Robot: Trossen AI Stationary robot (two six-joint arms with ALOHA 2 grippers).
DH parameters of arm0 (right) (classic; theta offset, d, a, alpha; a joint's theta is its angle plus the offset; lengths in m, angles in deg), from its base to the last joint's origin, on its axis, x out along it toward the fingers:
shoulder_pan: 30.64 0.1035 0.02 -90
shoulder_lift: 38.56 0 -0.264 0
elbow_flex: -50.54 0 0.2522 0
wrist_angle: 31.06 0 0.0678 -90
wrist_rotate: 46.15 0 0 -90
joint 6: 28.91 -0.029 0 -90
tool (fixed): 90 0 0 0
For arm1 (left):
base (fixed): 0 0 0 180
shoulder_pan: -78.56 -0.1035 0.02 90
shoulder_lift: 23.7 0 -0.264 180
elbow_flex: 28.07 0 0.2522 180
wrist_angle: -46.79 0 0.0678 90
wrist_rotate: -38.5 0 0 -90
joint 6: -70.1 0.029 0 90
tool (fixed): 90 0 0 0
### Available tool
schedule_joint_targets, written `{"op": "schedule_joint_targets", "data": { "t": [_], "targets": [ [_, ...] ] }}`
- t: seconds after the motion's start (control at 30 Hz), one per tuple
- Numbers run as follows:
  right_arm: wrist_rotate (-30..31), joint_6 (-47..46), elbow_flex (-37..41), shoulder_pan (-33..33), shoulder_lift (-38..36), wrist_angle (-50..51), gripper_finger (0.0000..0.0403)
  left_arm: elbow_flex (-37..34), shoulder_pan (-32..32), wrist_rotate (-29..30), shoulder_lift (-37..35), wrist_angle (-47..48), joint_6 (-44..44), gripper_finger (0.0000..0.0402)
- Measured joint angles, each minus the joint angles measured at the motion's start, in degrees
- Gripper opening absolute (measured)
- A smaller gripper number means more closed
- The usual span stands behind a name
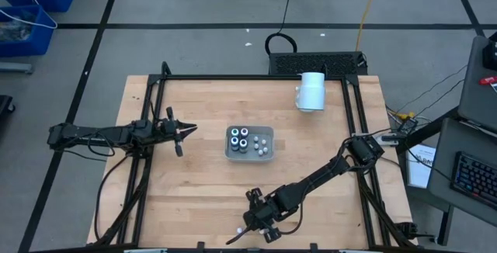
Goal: Pick & Place food coloring
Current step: Put the small yellow food coloring bottle into the gray bin
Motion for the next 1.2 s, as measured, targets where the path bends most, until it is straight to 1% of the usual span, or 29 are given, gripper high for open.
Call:
{"op": "schedule_joint_targets", "data": {
  "t": [0.23,0.4,0.7,0.77,0.93,1.1,1.17,1.2],
  "targets": [
    [0.0,0.0,0.0,-0.1,0.0,0.0,0.0062,0.0,0.0,0.0,0.0,0.0,0.0,0.0047],
    [0.0,0.0,0.0,-0.7,-0.1,0.0,0.0050,0.0,0.0,0.0,0.0,0.0,0.0,0.0047],
    [0.6,1.4,0.0,-2.2,-3.7,0.3,0.0048,0.0,0.0,0.0,0.0,0.0,0.0,0.0047],
    [2.5,2.4,0.0,-2.4,-5.1,1.0,0.0048,0.0,0.0,0.0,0.0,0.0,0.0,0.0047],
    [11.7,5.1,0.0,-4.1,-11.5,3.6,0.0048,0.0,0.0,0.0,0.0,0.0,0.0,0.0047],
    [21.9,5.8,0.0,-8.6,-17.8,7.9,0.0048,0.0,0.0,0.0,0.0,0.0,0.0,0.0047],
    [24.5,6.0,-0.1,-11.2,-19.3,9.9,0.0048,0.0,0.0,0.0,0.0,0.0,0.0,0.0047],
    [24.9,6.2,0.0,-12.6,-19.7,10.7,0.0048,0.0,0.0,0.0,0.0,0.1,0.0,0.0047]
  ]
}}
